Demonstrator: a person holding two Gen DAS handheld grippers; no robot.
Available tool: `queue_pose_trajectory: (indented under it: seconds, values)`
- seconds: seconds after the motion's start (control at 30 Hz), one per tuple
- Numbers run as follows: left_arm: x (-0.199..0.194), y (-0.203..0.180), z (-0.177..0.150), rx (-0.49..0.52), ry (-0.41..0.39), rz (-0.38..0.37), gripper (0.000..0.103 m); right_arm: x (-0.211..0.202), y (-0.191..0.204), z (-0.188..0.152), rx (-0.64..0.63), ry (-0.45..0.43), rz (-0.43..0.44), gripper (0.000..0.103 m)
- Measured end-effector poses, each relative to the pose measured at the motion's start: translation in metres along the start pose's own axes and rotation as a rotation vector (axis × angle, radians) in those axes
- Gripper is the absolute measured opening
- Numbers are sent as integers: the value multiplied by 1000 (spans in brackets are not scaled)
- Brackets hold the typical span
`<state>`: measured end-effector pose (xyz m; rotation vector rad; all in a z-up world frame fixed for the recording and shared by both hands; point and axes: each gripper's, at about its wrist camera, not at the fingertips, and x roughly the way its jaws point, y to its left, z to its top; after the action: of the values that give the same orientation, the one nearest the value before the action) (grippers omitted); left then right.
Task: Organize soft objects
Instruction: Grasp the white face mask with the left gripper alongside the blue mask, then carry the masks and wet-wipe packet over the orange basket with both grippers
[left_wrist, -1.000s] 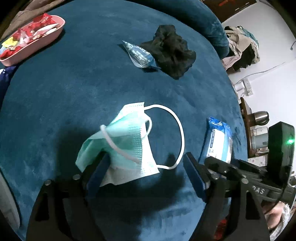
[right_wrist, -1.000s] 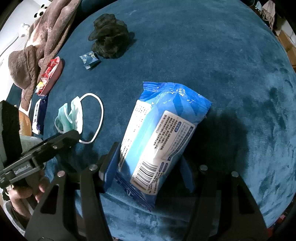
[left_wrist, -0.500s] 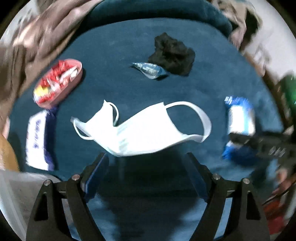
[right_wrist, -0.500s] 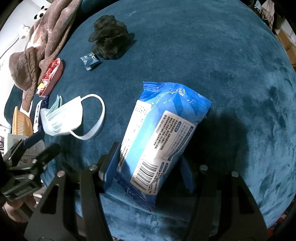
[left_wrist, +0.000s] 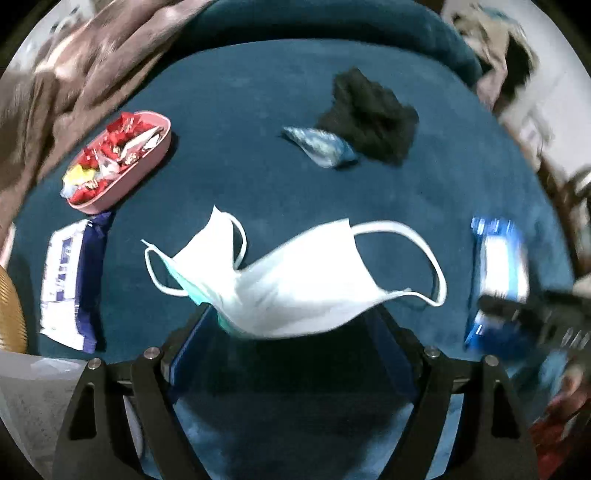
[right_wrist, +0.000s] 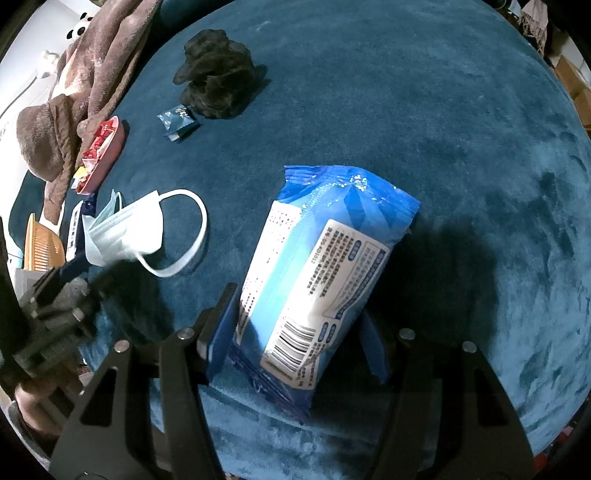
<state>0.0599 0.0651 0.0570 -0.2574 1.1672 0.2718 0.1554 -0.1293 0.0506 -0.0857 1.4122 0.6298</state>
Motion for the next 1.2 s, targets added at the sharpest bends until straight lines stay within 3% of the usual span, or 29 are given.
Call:
queue_pose_trajectory:
  seconds: [0.03,0.07,0.1,0.13,0.27,0.37,0.57,0.77,1.2]
  values:
    - [0,6,4,-30,-9,-23,85,1,1,0,-1,0,-4,62]
    - [2,13,8,-68,-6,-55,78,1,1,1,-1,1,-6,63]
    - [6,18,13,-97,2,-78,69,1,2,1,1,1,-8,63]
    - [12,25,17,-131,8,-104,51,1,2,1,3,1,-9,63]
    - [19,38,21,-188,20,-115,21,2,3,1,5,1,-14,63]
    - [14,48,21,-224,-4,-154,13,3,5,3,4,1,-26,63]
    - [-6,46,10,-226,-20,-192,12,2,11,1,-31,-20,-44,60]
    - [-28,48,11,-232,-63,-215,11,-11,14,-2,-40,-65,4,52]
    - [-89,44,13,-245,-184,-181,11,-66,59,8,-113,-196,94,51]
